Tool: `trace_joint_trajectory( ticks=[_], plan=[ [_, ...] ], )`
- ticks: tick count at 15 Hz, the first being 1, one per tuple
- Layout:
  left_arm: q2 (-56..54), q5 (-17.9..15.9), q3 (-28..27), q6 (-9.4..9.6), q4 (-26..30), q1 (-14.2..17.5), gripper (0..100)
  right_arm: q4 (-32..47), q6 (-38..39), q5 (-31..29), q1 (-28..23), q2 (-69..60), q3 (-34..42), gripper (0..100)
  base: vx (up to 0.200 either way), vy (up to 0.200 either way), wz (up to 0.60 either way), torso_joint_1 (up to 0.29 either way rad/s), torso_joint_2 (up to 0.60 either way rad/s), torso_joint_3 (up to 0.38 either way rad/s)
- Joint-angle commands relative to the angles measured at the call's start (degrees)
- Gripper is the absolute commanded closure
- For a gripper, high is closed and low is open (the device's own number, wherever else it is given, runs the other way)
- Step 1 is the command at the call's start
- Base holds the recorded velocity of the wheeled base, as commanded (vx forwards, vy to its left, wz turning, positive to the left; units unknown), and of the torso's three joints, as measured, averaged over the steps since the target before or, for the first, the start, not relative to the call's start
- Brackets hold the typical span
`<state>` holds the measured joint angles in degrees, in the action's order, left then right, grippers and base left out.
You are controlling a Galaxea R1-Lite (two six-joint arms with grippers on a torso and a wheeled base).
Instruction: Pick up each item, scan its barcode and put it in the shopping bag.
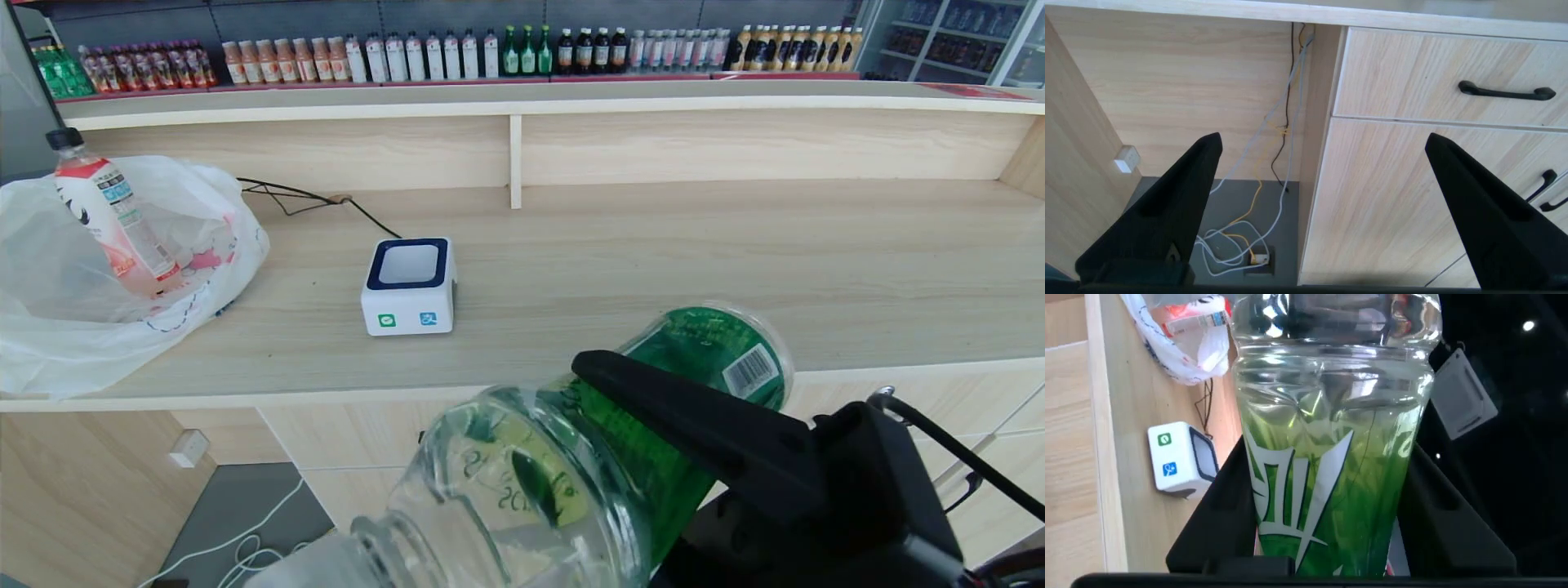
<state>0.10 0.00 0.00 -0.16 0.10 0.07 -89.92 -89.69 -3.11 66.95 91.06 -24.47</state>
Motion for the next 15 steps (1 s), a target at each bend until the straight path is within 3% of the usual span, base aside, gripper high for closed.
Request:
trace_joint_trajectory(
  ticks=[1,4,10,12,15],
  plan=[
    [0.0,0.0,0.0,-0.02,0.0,0.0,0,-0.1,7.1,0.0,-2.0,0.0,0.1,100,0.0,0.0,0.0,0.0,0.0,0.0],
    [0.0,0.0,0.0,-0.02,0.0,0.0,0,-0.1,15.2,0.4,-2.5,1.2,-0.3,100,0.0,0.0,0.0,0.0,0.0,0.0],
    [0.0,0.0,0.0,-0.02,0.0,0.0,0,-0.1,14.9,0.2,-2.0,1.2,-1.0,100,0.0,0.0,0.0,0.0,0.0,0.0],
    [0.0,0.0,0.0,-0.02,0.0,0.0,0,5.1,16.4,0.1,-1.8,0.6,-2.9,100,0.0,0.0,0.0,0.0,0.0,0.0],
    [0.0,0.0,0.0,-0.02,0.0,0.0,0,6.3,19.3,0.4,-2.1,0.5,-5.0,100,0.0,0.0,0.0,0.0,0.0,0.0]
  ],
)
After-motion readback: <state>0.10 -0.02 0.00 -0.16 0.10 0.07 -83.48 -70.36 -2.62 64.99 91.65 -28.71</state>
